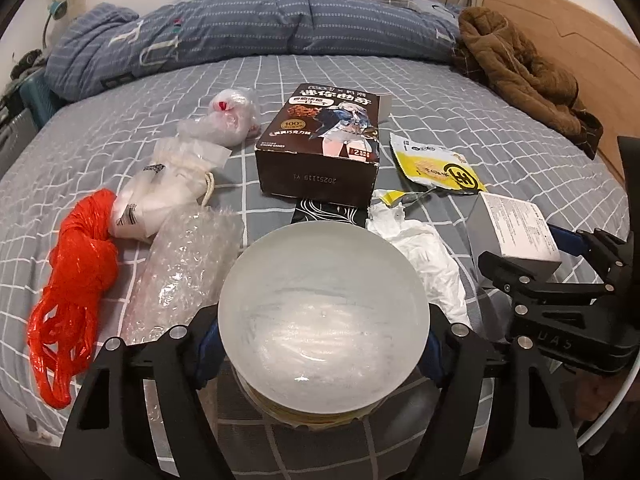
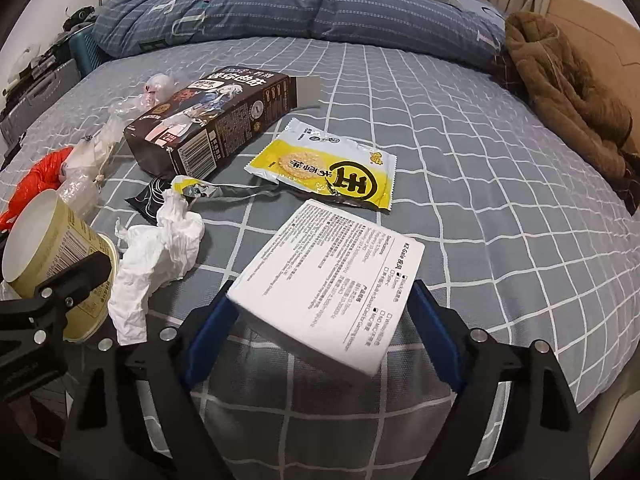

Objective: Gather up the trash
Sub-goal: 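Grasp the yellow tub with the left tool while the right tool grasps the white box, then lift the tub and white box and carry both toward the black trash bin, then open the right tool over the bin while the left tool releases the tub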

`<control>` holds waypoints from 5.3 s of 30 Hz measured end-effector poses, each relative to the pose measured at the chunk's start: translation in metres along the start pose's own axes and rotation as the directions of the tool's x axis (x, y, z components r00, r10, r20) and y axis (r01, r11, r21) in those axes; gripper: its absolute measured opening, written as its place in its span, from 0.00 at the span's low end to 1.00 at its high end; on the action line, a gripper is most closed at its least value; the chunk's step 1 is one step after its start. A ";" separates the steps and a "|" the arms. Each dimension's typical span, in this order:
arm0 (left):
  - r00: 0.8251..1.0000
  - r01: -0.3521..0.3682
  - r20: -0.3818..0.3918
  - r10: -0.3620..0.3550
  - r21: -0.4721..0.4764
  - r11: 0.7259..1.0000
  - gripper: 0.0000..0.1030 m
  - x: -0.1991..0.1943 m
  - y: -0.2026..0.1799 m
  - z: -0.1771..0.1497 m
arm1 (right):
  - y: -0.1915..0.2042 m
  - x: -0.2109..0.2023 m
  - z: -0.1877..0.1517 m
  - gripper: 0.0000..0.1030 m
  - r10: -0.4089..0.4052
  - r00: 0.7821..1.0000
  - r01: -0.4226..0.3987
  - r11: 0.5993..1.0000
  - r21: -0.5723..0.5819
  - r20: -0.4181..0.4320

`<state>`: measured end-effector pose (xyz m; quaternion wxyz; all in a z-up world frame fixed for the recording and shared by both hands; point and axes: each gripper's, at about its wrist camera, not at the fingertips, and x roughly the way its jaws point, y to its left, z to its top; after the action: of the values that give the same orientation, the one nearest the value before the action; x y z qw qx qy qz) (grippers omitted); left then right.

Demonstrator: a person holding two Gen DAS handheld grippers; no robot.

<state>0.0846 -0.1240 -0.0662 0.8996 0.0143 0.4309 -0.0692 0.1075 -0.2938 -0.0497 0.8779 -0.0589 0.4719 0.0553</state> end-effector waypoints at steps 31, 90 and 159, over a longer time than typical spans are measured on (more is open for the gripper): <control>0.997 0.014 0.079 -0.012 -0.019 1.000 0.71 -0.066 0.011 -0.003 | 0.010 -0.087 -0.020 0.75 0.041 0.981 -0.054 0.996 0.064 0.189; 0.995 -0.032 -0.099 0.018 -0.144 0.989 0.71 -0.156 0.062 -0.192 | 0.108 -0.159 -0.180 0.74 0.149 0.988 -0.149 0.989 -0.007 0.041; 0.883 0.072 -0.461 -0.090 -0.055 0.996 0.71 -0.003 0.009 -0.281 | 0.065 -0.044 -0.263 0.93 -0.011 0.939 0.045 0.995 0.090 -0.343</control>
<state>-0.1332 -0.0905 -0.2406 0.7674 -0.0040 0.6343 -0.0935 -0.1429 -0.2728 -0.1601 0.7852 -0.0321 0.6184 0.0089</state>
